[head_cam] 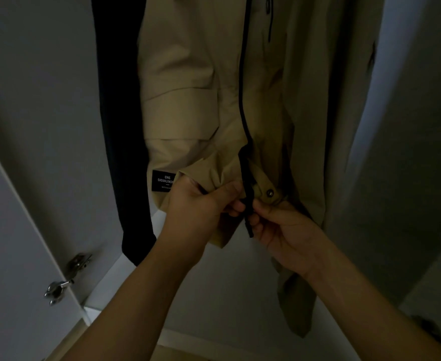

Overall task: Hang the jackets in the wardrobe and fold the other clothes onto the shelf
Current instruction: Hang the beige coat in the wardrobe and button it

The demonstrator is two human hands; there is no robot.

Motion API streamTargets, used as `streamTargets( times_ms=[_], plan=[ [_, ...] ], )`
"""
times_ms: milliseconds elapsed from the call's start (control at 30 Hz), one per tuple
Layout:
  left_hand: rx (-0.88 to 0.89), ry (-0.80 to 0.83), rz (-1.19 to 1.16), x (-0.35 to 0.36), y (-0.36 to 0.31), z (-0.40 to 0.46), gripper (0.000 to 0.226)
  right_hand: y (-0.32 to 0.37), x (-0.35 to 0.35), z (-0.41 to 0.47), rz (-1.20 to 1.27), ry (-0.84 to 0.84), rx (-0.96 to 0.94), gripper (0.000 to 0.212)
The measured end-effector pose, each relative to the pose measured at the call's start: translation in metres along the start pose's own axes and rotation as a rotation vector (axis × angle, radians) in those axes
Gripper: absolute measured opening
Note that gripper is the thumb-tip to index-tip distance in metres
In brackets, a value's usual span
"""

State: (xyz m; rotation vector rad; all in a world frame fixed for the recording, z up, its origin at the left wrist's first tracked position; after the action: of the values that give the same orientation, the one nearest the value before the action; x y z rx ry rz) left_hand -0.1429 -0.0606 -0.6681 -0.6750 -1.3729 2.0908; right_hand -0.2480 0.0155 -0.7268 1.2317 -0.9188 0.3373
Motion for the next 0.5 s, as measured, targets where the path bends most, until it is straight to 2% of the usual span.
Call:
streamTargets(
  times_ms=[233, 500],
  plan=[
    [0.082, -0.039, 0.097, 0.0005, -0.0052, -0.0005, 0.006, -0.0008, 0.0008, -0.0017, 0.048, 0.048, 0.012, 0.022],
    [0.078, -0.028, 0.073, 0.0020, -0.0091, -0.0021, 0.006, -0.0005, -0.0002, -0.0016, 0.085, 0.056, 0.012, 0.022]
  ],
)
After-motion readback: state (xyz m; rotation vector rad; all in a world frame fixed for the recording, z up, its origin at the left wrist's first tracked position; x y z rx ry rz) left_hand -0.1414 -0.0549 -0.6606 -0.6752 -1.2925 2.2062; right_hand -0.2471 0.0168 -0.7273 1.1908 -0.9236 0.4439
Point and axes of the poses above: each hand's wrist, its own z-axis towards the middle knuckle, its own x-axis out of the palm, y = z × x, the point moved 7 cm from there along z, towards the middle knuckle, and after that the axes turned 13 degrees about z, right-handed, at the moved point
